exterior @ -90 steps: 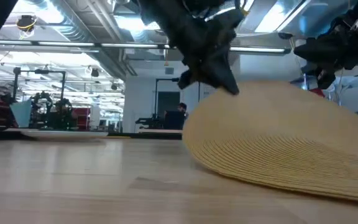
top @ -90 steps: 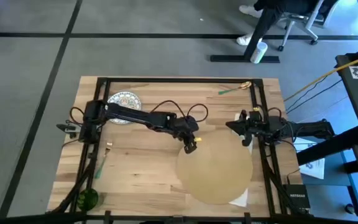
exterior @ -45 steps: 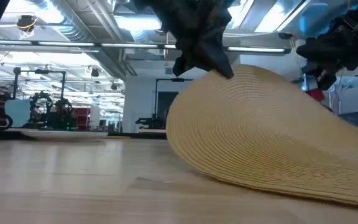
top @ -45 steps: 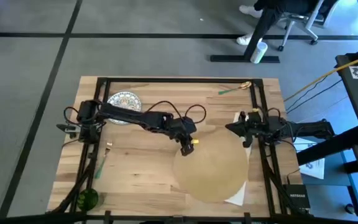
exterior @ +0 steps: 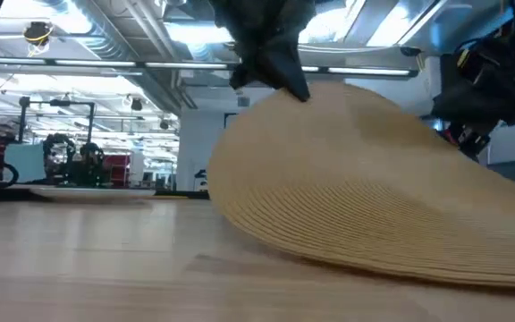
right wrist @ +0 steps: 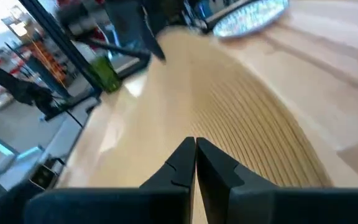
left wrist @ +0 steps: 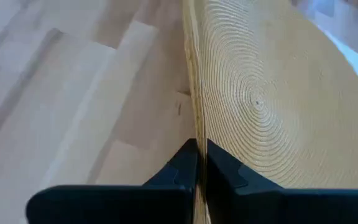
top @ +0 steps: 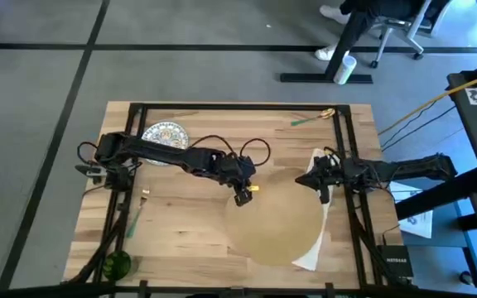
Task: Set table place
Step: Move the brown place mat to the center of the table
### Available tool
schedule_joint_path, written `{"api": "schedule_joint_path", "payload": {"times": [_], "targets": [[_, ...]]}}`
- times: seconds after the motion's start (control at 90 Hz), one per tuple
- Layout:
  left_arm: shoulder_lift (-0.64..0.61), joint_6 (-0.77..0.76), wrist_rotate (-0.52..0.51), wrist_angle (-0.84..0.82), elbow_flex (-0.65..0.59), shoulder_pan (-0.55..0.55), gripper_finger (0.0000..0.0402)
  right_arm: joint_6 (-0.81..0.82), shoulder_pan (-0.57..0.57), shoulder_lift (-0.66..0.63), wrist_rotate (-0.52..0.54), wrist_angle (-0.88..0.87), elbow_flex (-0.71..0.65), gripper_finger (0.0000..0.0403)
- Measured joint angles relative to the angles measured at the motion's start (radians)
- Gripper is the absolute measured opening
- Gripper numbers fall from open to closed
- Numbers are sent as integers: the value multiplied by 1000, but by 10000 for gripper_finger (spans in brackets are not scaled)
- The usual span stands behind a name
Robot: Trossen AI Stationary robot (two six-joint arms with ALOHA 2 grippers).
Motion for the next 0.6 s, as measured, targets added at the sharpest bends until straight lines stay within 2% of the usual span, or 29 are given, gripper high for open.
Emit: {"api": "schedule_joint_path", "payload": {"times": [0.244, 0.378, 0.6], "targets": [[-15, -9, -3, -63, 0, -20, 0, 12, 0, 52, 5, -53, 22, 0], [-15, -23, -12, -117, 0, -30, 0, 30, 0, 55, 5, -213, 79, 0], [-15, -56, -92, -222, 0, -41, 0, 50, 1, 55, -15, -422, 172, 0]]}}
